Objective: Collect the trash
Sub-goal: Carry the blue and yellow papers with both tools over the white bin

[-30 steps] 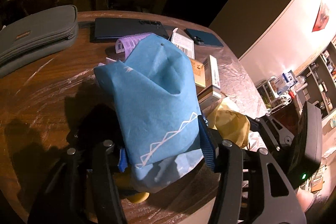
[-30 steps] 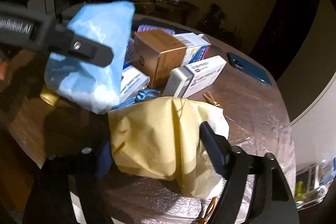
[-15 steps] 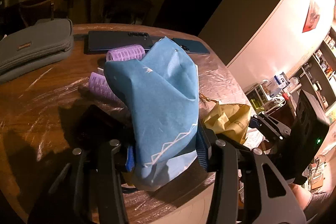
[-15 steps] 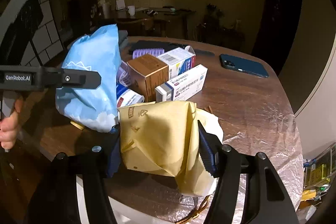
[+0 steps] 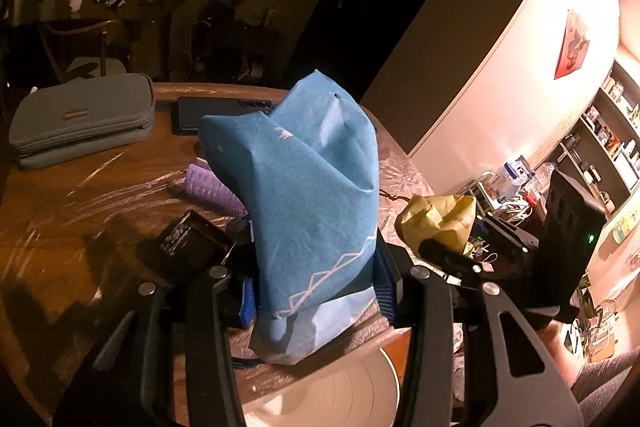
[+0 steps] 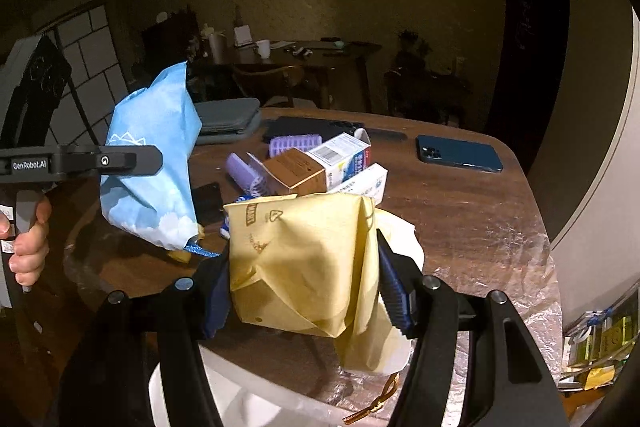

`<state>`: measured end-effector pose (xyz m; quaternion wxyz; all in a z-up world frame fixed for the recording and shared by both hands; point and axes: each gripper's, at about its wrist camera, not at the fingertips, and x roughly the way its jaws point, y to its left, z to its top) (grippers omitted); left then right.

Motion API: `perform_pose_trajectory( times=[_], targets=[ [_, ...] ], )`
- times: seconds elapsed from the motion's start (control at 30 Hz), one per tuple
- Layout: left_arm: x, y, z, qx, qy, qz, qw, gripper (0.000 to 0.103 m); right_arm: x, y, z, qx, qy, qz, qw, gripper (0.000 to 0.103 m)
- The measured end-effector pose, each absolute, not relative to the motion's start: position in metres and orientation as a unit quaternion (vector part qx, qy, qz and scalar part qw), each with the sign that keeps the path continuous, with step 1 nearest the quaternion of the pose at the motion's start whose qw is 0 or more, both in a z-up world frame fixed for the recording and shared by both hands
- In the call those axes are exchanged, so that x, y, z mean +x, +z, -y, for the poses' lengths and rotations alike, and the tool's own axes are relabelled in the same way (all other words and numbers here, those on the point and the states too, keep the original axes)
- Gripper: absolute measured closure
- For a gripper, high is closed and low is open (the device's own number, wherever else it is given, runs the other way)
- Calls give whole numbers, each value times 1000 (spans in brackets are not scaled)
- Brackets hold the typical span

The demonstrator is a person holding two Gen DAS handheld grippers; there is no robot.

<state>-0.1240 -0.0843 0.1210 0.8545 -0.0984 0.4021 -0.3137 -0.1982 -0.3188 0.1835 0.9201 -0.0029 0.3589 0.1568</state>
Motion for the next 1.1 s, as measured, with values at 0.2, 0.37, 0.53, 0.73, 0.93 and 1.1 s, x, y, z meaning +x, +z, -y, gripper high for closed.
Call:
perform_pose_trajectory(
  times=[0.2, 0.37, 0.53, 0.73, 0.93, 1.1],
  targets=[
    [-141, 118, 81, -99, -316, -409, 851, 57, -212, 192, 320, 2, 175, -361, 916, 42],
    [-158, 107, 81, -94, -314, -425, 844, 57, -226, 194, 319, 3, 185, -366, 912, 42],
    [-173, 95, 86, -84, -302, -442, 841, 57, -242, 191, 316, -5, 191, -376, 907, 42],
    [-192, 87, 95, -61, -289, -453, 841, 57, -259, 183, 313, -9, 198, -394, 897, 42],
    [-210, 75, 102, -38, -283, -468, 836, 57, -275, 171, 310, -6, 204, -417, 886, 42],
    [-225, 63, 106, -24, -283, -481, 829, 57, -285, 159, 308, -1, 205, -435, 877, 42]
  ],
)
